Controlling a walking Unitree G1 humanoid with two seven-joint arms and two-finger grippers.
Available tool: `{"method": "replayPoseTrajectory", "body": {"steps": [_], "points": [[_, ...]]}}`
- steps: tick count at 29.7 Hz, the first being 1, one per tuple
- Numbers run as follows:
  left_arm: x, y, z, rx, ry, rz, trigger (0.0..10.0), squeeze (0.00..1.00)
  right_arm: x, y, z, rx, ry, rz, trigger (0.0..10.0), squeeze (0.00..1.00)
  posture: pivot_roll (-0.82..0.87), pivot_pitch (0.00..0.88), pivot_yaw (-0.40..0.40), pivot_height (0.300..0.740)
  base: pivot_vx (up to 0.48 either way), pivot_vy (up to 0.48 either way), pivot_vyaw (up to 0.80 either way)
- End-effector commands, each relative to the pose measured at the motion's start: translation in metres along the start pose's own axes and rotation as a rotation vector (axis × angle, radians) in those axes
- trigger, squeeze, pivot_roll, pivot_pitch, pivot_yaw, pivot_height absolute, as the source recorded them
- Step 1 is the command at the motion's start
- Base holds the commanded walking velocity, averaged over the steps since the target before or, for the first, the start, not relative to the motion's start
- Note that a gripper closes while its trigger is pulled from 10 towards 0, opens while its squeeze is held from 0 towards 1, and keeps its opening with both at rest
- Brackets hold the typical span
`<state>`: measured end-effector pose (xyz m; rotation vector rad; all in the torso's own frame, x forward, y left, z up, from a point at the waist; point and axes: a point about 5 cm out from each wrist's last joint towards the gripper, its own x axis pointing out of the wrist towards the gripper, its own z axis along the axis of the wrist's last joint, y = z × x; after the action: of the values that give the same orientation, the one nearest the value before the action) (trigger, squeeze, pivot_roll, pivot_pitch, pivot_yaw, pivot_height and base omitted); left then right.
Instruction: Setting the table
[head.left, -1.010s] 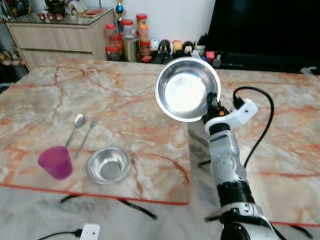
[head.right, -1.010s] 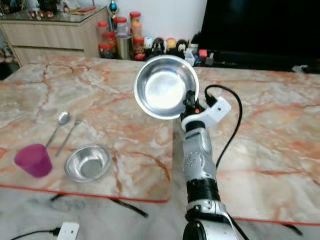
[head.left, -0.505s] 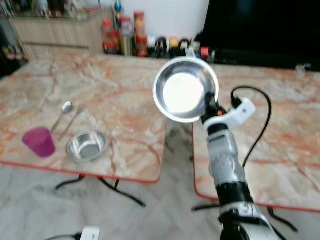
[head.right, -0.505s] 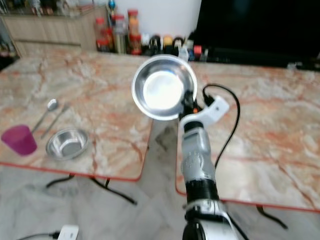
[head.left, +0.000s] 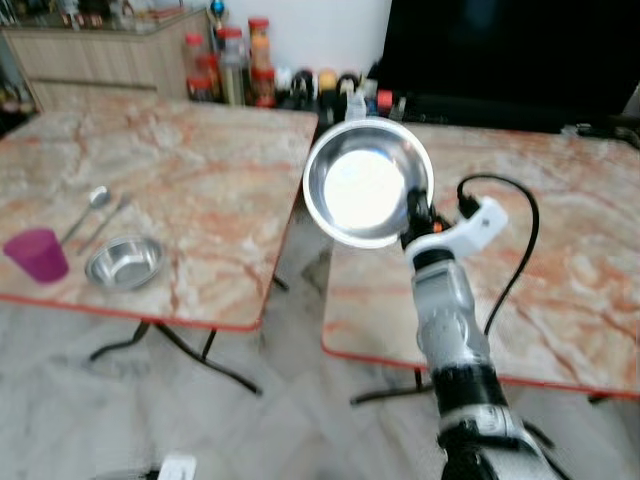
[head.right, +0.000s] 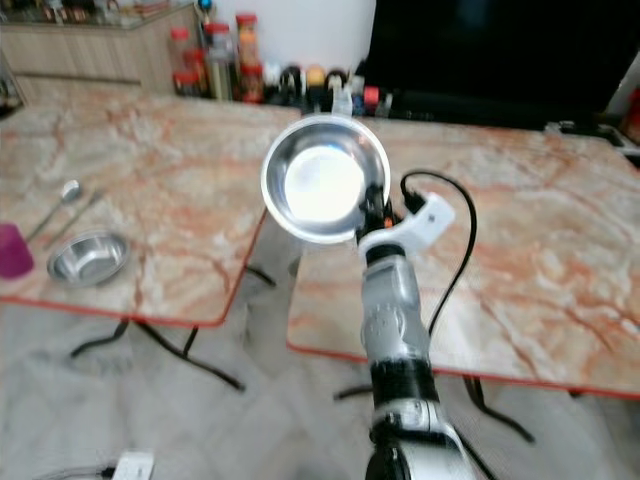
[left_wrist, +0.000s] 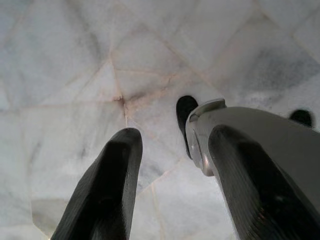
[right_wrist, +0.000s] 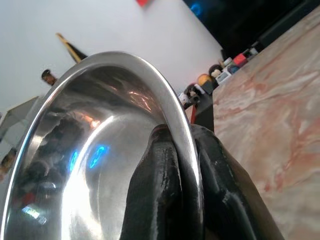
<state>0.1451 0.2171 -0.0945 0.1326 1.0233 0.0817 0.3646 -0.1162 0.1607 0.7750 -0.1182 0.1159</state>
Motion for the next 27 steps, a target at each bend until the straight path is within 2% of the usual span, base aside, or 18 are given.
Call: {"method": "replayPoseTrajectory", "body": {"steps": [1,27], "points": [[-0.0001,-0.0066,-0.0022,0.008,0.01,-0.019,10.0,0.0,0.001,0.0029,0.0047,0.024,-0.033,-0.006,10.0,0.0,-0.04,0.0,-0.039,0.74,0.0,-0.285,0.0],[0.0006,-0.0124,0.0021,0.003,-0.011,-0.03,10.0,0.0,0.0003,-0.0013,0.0075,0.003,-0.034,-0.022,10.0,0.0,-0.05,0.0,-0.042,0.74,0.0,-0.284,0.0]]}}
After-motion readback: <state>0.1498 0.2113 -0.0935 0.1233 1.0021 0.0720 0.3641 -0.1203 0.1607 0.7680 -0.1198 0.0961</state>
